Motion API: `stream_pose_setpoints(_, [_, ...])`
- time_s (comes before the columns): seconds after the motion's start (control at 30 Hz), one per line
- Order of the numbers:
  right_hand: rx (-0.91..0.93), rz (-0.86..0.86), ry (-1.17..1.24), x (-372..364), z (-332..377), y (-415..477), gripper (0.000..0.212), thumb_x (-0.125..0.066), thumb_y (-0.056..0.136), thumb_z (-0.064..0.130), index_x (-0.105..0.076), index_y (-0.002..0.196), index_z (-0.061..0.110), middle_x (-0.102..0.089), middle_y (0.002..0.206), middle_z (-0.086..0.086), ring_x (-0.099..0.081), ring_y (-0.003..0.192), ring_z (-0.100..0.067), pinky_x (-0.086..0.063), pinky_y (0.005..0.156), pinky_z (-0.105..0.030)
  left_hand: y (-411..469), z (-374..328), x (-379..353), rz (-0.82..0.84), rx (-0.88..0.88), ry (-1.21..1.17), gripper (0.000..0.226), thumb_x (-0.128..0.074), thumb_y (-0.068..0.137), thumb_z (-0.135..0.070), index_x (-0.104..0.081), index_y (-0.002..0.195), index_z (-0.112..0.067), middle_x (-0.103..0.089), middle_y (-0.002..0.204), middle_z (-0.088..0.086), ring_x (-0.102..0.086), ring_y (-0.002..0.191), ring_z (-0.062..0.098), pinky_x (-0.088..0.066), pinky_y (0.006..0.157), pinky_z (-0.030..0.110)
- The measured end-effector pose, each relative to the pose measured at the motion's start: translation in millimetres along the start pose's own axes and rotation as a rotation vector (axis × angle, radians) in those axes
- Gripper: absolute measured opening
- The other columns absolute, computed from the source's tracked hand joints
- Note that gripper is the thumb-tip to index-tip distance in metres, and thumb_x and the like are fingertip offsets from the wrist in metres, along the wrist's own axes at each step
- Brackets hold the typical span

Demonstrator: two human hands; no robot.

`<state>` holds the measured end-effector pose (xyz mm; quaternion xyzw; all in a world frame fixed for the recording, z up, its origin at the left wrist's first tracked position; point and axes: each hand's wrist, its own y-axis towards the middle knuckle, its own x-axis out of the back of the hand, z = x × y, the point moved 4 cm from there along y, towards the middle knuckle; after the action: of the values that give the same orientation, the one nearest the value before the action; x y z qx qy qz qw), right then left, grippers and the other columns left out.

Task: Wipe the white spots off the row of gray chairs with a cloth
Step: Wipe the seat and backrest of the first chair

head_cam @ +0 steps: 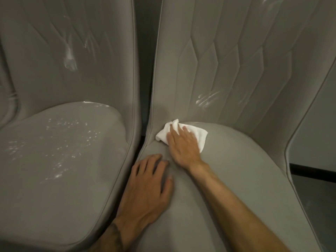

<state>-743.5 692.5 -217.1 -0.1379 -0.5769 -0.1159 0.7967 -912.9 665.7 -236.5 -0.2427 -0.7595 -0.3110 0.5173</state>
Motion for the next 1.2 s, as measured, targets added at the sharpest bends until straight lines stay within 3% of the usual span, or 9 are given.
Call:
stream_pose_setpoints(0.07, [0.076, 0.027, 0.014, 14, -28, -6, 0.055, -0.023, 0.114, 0.034, -0.015, 0.166, 0.019, -0.014, 0.174, -0.004, -0.023, 0.157, -0.029, -0.018, 0.126, -0.044, 0, 1, 1, 0.000, 0.003, -0.024, 0.041, -0.041, 0.101, -0.047, -0.057, 0.134, -0.028, -0.051, 0.145, -0.004, -0.047, 0.136, 0.017, -0.036, 0.114, 0.039])
stream_pose_setpoints(0.23, [-0.073, 0.003, 0.061, 25, -47, -4, 0.053, -0.023, 0.114, 0.029, -0.018, 0.165, 0.014, -0.014, 0.173, -0.010, -0.023, 0.156, -0.031, -0.016, 0.126, -0.044, 0, 0, 3, -0.010, 0.017, -0.035, 0.043, -0.041, 0.101, -0.048, -0.056, 0.136, -0.027, -0.051, 0.146, -0.003, -0.047, 0.137, 0.018, -0.036, 0.115, 0.039])
stream_pose_setpoints(0.33, [0.076, 0.001, 0.055, 4, 6, -16, 0.055, -0.024, 0.113, 0.031, -0.015, 0.166, 0.018, -0.016, 0.174, -0.005, -0.028, 0.153, -0.031, -0.018, 0.125, -0.046, 0, -2, 4, -0.017, 0.026, -0.062, 0.045, -0.039, 0.103, -0.046, -0.056, 0.138, -0.025, -0.053, 0.145, -0.002, -0.048, 0.135, 0.015, -0.036, 0.116, 0.036])
stream_pose_setpoints(0.43, [0.190, 0.012, 0.101, 9, 0, -34, 0.055, -0.027, 0.114, 0.033, -0.016, 0.167, 0.021, -0.015, 0.174, 0.000, -0.024, 0.157, -0.026, -0.017, 0.128, -0.043, -2, 1, 4, -0.014, 0.048, -0.094, 0.051, -0.034, 0.103, -0.046, -0.055, 0.142, -0.021, -0.052, 0.149, 0.000, -0.046, 0.138, 0.016, -0.034, 0.120, 0.034])
stream_pose_setpoints(0.53, [0.047, 0.018, 0.040, 34, -62, -36, 0.055, -0.027, 0.114, 0.032, -0.018, 0.166, 0.017, -0.017, 0.174, -0.004, -0.022, 0.159, -0.024, -0.020, 0.127, -0.042, -2, 2, 5, -0.024, 0.041, -0.043, 0.053, -0.033, 0.104, -0.048, -0.057, 0.140, -0.018, -0.051, 0.152, 0.003, -0.044, 0.143, 0.022, -0.033, 0.121, 0.038])
stream_pose_setpoints(0.67, [-0.201, -0.010, 0.093, 54, -107, -40, 0.054, -0.023, 0.113, 0.035, -0.028, 0.163, 0.015, -0.034, 0.166, -0.019, -0.040, 0.149, -0.035, -0.032, 0.119, -0.041, -1, 1, 4, -0.033, 0.020, -0.014, 0.051, -0.035, 0.105, -0.048, -0.057, 0.139, -0.017, -0.052, 0.151, 0.006, -0.044, 0.143, 0.026, -0.033, 0.121, 0.042])
stream_pose_setpoints(0.8, [0.035, -0.046, -0.068, 18, -23, -25, 0.053, -0.020, 0.114, 0.037, -0.016, 0.166, 0.025, -0.016, 0.173, -0.004, -0.020, 0.158, -0.028, -0.016, 0.128, -0.043, -1, 2, 3, -0.045, 0.023, -0.009, 0.050, -0.037, 0.106, -0.047, -0.057, 0.139, -0.016, -0.053, 0.150, 0.008, -0.045, 0.143, 0.027, -0.035, 0.120, 0.045])
stream_pose_setpoints(0.87, [0.052, -0.030, 0.017, 5, -3, -21, 0.055, -0.019, 0.114, 0.037, -0.013, 0.167, 0.025, -0.010, 0.175, -0.001, -0.012, 0.161, -0.025, -0.008, 0.130, -0.042, -2, 2, 0, -0.033, 0.037, -0.022, 0.051, -0.036, 0.106, -0.047, -0.057, 0.141, -0.016, -0.051, 0.153, 0.007, -0.043, 0.145, 0.025, -0.035, 0.121, 0.046])
stream_pose_setpoints(1.2, [-0.194, -0.123, -0.129, 36, -108, -82, 0.054, -0.026, 0.114, 0.030, -0.017, 0.166, 0.020, -0.007, 0.174, 0.003, -0.008, 0.162, -0.018, -0.010, 0.130, -0.034, 2, 1, 5, 0.019, 0.013, -0.008, 0.057, -0.038, 0.104, -0.051, -0.061, 0.139, -0.012, -0.054, 0.151, 0.012, -0.046, 0.143, 0.030, -0.036, 0.120, 0.048])
